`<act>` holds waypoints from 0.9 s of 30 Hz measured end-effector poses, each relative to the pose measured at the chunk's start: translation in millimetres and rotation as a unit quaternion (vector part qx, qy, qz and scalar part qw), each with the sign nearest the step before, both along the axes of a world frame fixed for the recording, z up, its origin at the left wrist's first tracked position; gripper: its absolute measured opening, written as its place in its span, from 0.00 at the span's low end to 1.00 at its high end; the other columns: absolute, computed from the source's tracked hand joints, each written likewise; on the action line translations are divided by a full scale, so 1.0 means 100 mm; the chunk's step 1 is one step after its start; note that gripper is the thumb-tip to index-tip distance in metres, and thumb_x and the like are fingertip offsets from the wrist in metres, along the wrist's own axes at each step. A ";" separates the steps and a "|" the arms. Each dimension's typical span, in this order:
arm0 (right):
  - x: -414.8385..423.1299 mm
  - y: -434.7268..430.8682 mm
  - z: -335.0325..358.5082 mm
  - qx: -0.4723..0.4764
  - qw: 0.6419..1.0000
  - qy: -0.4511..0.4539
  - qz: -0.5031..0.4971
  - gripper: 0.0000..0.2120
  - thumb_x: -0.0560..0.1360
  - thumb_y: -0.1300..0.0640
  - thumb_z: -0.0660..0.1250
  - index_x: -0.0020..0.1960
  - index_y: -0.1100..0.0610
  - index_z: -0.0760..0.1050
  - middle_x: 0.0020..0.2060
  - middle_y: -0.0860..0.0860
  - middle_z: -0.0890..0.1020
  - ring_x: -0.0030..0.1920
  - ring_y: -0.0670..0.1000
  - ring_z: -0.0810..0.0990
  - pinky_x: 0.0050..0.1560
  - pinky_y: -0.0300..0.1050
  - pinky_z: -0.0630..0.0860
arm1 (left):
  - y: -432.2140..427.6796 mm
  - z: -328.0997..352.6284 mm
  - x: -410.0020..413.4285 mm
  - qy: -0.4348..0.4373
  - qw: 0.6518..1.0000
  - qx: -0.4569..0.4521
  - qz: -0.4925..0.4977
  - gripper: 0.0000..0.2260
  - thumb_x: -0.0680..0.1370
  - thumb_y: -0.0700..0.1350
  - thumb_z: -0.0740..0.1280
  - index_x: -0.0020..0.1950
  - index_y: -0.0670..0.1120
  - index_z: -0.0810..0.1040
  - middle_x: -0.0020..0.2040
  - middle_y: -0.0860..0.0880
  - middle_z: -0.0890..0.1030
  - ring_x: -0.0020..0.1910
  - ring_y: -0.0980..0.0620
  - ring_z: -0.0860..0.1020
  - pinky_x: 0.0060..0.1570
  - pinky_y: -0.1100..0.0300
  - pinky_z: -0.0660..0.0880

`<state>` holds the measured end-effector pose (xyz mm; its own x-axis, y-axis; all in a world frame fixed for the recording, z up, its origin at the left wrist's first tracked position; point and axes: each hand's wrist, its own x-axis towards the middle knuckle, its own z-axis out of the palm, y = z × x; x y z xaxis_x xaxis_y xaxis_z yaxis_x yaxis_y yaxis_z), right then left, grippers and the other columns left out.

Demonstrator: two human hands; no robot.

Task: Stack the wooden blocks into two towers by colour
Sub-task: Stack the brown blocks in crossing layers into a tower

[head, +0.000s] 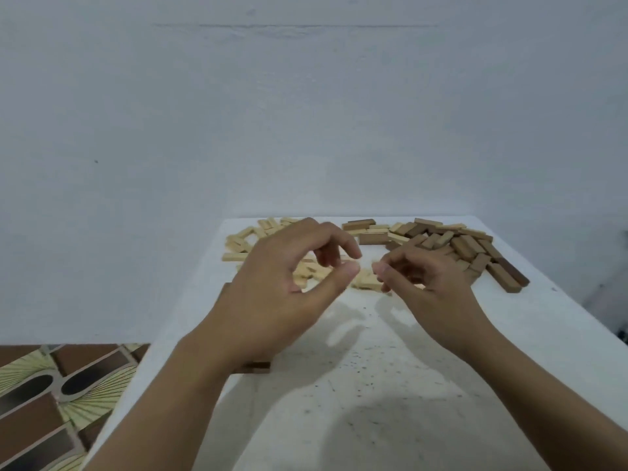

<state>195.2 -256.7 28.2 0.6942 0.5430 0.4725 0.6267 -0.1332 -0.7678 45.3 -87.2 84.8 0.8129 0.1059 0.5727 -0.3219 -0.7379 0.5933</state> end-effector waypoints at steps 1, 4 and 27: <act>0.07 -0.08 -0.03 -0.020 1.000 -0.006 -0.011 0.05 0.78 0.53 0.70 0.44 0.51 0.81 0.40 0.43 0.83 0.44 0.47 0.82 0.44 0.40 0.77 | -0.09 -0.04 0.07 0.012 1.000 -0.003 -0.008 0.02 0.80 0.49 0.69 0.51 0.56 0.81 0.46 0.55 0.80 0.53 0.53 0.78 0.48 0.68 0.70; 0.34 -0.37 -0.19 -0.129 0.987 -0.077 -0.060 0.03 0.78 0.49 0.70 0.46 0.47 0.79 0.41 0.41 0.81 0.46 0.43 0.78 0.43 0.33 0.70 | -0.32 -0.29 0.37 0.117 0.993 0.010 -0.010 0.04 0.83 0.51 0.65 0.55 0.59 0.78 0.50 0.58 0.78 0.54 0.58 0.76 0.51 0.62 0.72; 1.14 -0.23 -0.55 -0.323 0.913 -0.239 -0.070 0.13 0.75 0.38 0.62 0.47 0.46 0.77 0.44 0.39 0.73 0.48 0.46 0.71 0.56 0.52 0.66 | -0.29 -1.17 1.67 0.204 0.927 0.187 0.252 0.12 0.79 0.49 0.60 0.59 0.58 0.79 0.58 0.56 0.74 0.63 0.51 0.68 0.58 0.48 0.58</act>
